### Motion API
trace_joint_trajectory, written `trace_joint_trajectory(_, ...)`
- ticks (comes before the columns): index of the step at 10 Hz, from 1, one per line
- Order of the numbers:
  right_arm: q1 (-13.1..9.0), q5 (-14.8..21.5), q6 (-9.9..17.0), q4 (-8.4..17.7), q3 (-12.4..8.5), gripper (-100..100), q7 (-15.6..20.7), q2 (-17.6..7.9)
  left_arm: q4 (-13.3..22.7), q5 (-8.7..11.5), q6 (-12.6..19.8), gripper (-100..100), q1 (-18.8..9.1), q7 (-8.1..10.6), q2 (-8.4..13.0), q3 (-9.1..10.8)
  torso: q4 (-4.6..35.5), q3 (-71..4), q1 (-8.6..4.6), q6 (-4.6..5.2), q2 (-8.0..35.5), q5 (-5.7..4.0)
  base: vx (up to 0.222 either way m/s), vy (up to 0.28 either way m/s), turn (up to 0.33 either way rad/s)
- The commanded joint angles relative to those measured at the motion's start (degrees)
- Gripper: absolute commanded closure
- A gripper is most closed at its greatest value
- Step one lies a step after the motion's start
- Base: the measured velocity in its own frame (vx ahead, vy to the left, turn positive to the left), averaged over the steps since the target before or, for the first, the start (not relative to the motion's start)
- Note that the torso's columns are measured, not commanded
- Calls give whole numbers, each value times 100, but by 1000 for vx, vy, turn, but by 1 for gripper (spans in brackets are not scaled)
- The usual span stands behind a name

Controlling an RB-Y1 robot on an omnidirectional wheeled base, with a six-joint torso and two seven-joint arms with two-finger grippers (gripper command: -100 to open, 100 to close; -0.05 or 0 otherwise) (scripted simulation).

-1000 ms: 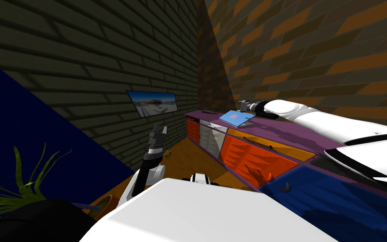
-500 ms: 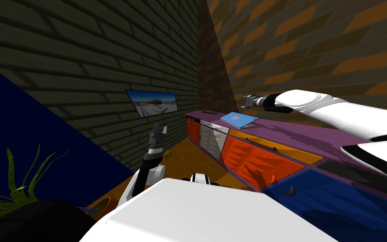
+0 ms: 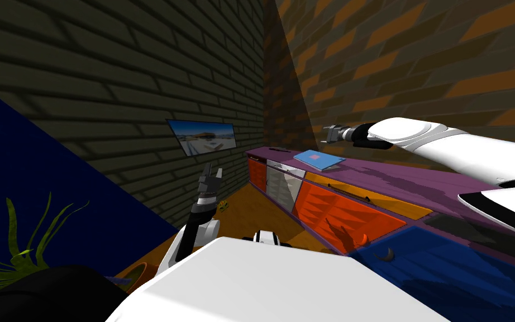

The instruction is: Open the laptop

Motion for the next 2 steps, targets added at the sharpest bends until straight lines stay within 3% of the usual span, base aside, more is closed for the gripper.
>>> trace_joint_trajectory(1,0,0,0,0,0,0,0,0,0,0,0,0,0,0,0,0,-1,-1,1,0,-2,0,0,0,0)
trace_joint_trajectory(2,0,0,0,0,0,0,0,0,0,0,0,0,0,0,0,0,-1,-2,1,0,-2,0,0,0,0)
